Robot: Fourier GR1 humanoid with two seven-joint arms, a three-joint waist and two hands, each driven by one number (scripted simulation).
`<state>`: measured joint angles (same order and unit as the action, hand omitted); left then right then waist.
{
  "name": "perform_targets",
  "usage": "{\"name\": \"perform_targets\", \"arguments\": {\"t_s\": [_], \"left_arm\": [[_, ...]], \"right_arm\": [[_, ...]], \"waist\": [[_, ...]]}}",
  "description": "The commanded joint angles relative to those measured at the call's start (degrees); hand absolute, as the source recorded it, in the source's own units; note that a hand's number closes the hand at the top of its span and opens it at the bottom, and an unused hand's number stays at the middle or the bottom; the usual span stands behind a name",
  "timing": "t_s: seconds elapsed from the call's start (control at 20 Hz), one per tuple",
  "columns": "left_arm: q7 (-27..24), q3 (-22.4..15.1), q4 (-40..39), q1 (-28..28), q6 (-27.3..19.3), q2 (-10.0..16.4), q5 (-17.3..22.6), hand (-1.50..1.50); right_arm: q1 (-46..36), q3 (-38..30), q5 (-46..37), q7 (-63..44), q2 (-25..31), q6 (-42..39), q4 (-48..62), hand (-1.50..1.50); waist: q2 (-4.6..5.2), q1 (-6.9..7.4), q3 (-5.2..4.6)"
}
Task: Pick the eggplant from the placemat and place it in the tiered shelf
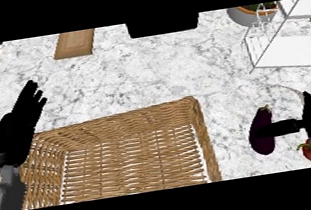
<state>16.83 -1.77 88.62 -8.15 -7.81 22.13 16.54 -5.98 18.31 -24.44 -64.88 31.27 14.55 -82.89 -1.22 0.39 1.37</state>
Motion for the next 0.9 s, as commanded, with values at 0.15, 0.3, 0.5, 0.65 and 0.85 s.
{"name": "perform_targets", "arguments": {"t_s": [0.15,0.3,0.5,0.65,0.85], "left_arm": [[1.2,-3.2,-6.5,6.9,1.0,-3.7,-0.2,0.0],[0.8,-2.2,-6.8,6.5,1.3,-3.9,0.3,0.0],[1.1,-1.3,-7.9,6.0,1.7,-3.0,-0.5,0.0],[2.0,-2.4,-6.8,5.7,1.1,-5.2,-0.2,0.0],[0.9,-1.8,-7.0,6.2,1.3,-5.2,-1.0,0.0]], "right_arm": [[-1.0,0.2,-4.7,-4.5,-4.2,2.7,4.7,-1.5],[0.0,0.4,-1.3,0.0,-4.6,-1.7,5.9,1.5],[-1.3,3.3,0.2,3.5,-5.9,-5.2,7.4,1.5],[-3.4,2.0,-0.1,4.2,-7.7,-3.2,8.5,1.5],[-3.7,5.0,-2.4,9.9,-9.2,-2.5,6.6,1.5]], "waist": [[1.69,-0.01,-1.48],[1.8,-0.09,-1.46],[1.91,0.25,-1.42],[1.85,0.33,-1.38],[1.81,0.27,-1.37]]}}
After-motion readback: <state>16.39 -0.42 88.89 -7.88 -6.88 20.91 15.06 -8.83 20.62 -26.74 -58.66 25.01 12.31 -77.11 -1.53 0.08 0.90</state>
